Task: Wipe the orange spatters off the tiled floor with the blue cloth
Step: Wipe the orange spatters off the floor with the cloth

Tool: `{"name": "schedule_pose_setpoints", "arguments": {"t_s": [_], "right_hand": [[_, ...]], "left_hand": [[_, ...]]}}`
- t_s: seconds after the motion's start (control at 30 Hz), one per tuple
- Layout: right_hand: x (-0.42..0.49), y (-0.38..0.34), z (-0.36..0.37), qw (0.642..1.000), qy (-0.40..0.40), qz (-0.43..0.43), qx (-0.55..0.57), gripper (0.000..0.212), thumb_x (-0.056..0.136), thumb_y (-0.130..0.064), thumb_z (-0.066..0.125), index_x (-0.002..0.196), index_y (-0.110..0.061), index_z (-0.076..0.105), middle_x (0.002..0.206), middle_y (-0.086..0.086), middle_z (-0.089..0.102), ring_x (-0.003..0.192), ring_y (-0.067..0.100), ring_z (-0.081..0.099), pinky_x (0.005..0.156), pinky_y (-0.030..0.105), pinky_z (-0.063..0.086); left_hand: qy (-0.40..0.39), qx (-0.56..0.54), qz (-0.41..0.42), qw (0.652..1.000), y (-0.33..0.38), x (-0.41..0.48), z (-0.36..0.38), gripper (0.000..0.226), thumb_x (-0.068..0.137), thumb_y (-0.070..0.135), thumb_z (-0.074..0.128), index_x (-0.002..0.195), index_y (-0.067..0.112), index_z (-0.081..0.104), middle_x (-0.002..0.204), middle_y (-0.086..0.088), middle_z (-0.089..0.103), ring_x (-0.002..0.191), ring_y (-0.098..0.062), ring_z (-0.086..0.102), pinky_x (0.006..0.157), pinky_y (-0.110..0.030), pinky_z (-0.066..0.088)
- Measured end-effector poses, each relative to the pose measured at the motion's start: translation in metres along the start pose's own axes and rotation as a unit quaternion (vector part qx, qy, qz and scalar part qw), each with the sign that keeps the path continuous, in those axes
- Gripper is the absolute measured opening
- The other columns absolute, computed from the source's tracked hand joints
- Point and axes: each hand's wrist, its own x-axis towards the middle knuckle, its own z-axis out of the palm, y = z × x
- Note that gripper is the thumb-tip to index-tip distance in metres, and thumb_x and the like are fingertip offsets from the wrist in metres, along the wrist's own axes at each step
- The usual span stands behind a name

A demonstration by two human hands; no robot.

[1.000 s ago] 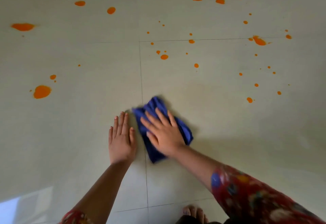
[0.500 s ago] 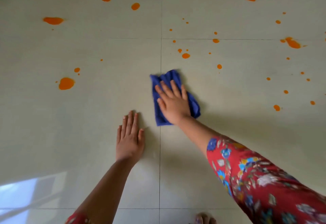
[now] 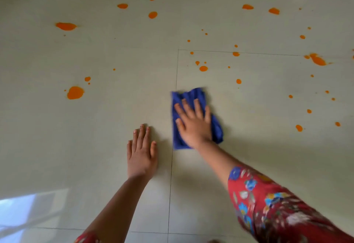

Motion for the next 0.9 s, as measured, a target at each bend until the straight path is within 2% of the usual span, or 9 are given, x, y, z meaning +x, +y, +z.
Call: {"name": "schedule_pose_setpoints", "arguments": {"t_s": [0.1, 0.17, 0.3, 0.43, 0.5, 0.6, 0.7, 0.83, 0.9], "right_hand": [[-0.076, -0.006, 0.005, 0.987, -0.019, -0.162, -0.008, 0.055, 0.099, -0.047, 0.03, 0.152, -0.036, 0.024, 0.16, -0.012, 0.02, 0.149, 0.021, 0.015, 0.119, 0.05, 0.013], [-0.127, 0.036, 0.004, 0.986, -0.01, -0.168, -0.011, 0.054, 0.1, -0.048, 0.03, 0.152, -0.038, 0.022, 0.16, -0.014, 0.02, 0.149, 0.019, 0.018, 0.117, 0.047, 0.017], [-0.134, 0.142, -0.01, 0.999, 0.015, 0.031, -0.032, 0.053, 0.101, -0.049, 0.014, 0.15, -0.037, 0.028, 0.157, -0.01, 0.029, 0.144, 0.022, 0.031, 0.111, 0.049, 0.027], [-0.06, 0.124, -0.012, 0.983, 0.022, 0.18, 0.008, 0.056, 0.095, -0.049, 0.021, 0.147, -0.034, 0.039, 0.154, -0.008, 0.037, 0.143, 0.026, 0.034, 0.112, 0.053, 0.026], [-0.045, 0.092, -0.005, 0.99, 0.028, 0.135, 0.005, 0.057, 0.095, -0.049, 0.02, 0.148, -0.036, 0.035, 0.156, -0.01, 0.033, 0.145, 0.026, 0.029, 0.114, 0.053, 0.018], [-0.095, 0.063, 0.0, 0.998, -0.009, -0.062, -0.018, 0.052, 0.099, -0.046, 0.027, 0.151, -0.037, 0.029, 0.158, -0.012, 0.029, 0.147, 0.022, 0.023, 0.116, 0.048, 0.017], [-0.152, 0.098, -0.003, 0.986, -0.017, -0.165, -0.026, 0.051, 0.101, -0.047, 0.027, 0.152, -0.04, 0.023, 0.159, -0.014, 0.023, 0.147, 0.016, 0.022, 0.115, 0.044, 0.02], [-0.114, 0.161, -0.008, 0.999, 0.02, 0.029, -0.017, 0.05, 0.101, -0.047, 0.019, 0.149, -0.039, 0.025, 0.156, -0.011, 0.03, 0.144, 0.021, 0.031, 0.113, 0.047, 0.023], [-0.082, 0.152, -0.013, 0.994, 0.015, 0.106, 0.002, 0.051, 0.098, -0.047, 0.024, 0.147, -0.037, 0.034, 0.155, -0.009, 0.035, 0.144, 0.024, 0.031, 0.112, 0.051, 0.023]], "left_hand": [[0.029, -0.012, -0.02, 0.999, 0.007, 0.003, -0.002, 0.076, 0.086, 0.053, 0.003, 0.15, 0.021, 0.03, 0.16, 0.005, 0.02, 0.148, -0.015, 0.011, 0.118, -0.035, 0.006], [0.025, 0.013, -0.026, 0.999, 0.012, 0.002, -0.001, 0.078, 0.086, 0.055, 0.003, 0.151, 0.018, 0.026, 0.161, 0.002, 0.016, 0.149, -0.018, 0.007, 0.119, -0.036, 0.004], [-0.033, 0.115, 0.077, 0.99, 0.026, -0.017, 0.011, 0.073, 0.093, 0.056, 0.006, 0.151, 0.016, 0.024, 0.161, -0.001, 0.01, 0.148, -0.021, 0.007, 0.118, -0.036, 0.0], [-0.057, 0.115, 0.106, 0.986, 0.038, -0.033, 0.026, 0.065, 0.098, 0.049, 0.015, 0.149, 0.014, 0.031, 0.159, 0.0, 0.022, 0.146, -0.019, 0.016, 0.116, -0.031, 0.0], [-0.057, 0.099, 0.089, 0.989, 0.044, -0.034, 0.029, 0.065, 0.095, 0.047, 0.019, 0.149, 0.013, 0.031, 0.158, 0.0, 0.026, 0.146, -0.018, 0.02, 0.116, -0.03, 0.003], [-0.043, 0.079, 0.078, 0.993, 0.054, -0.03, 0.025, 0.067, 0.093, 0.049, 0.018, 0.146, 0.013, 0.039, 0.154, -0.001, 0.035, 0.143, -0.022, 0.03, 0.115, -0.033, 0.013], [-0.043, 0.063, 0.068, 0.995, 0.06, -0.026, 0.016, 0.074, 0.089, 0.054, 0.01, 0.144, 0.016, 0.041, 0.154, 0.002, 0.035, 0.144, -0.02, 0.026, 0.116, -0.034, 0.018], [-0.104, 0.105, 0.107, 0.983, 0.068, -0.03, 0.007, 0.078, 0.084, 0.059, 0.005, 0.146, 0.022, 0.035, 0.156, 0.003, 0.027, 0.146, -0.02, 0.02, 0.117, -0.033, 0.019], [-0.143, 0.136, 0.157, 0.968, 0.074, -0.026, -0.005, 0.072, 0.086, 0.061, 0.012, 0.145, 0.027, 0.035, 0.153, 0.007, 0.033, 0.14, -0.016, 0.032, 0.112, -0.03, 0.026]]}}
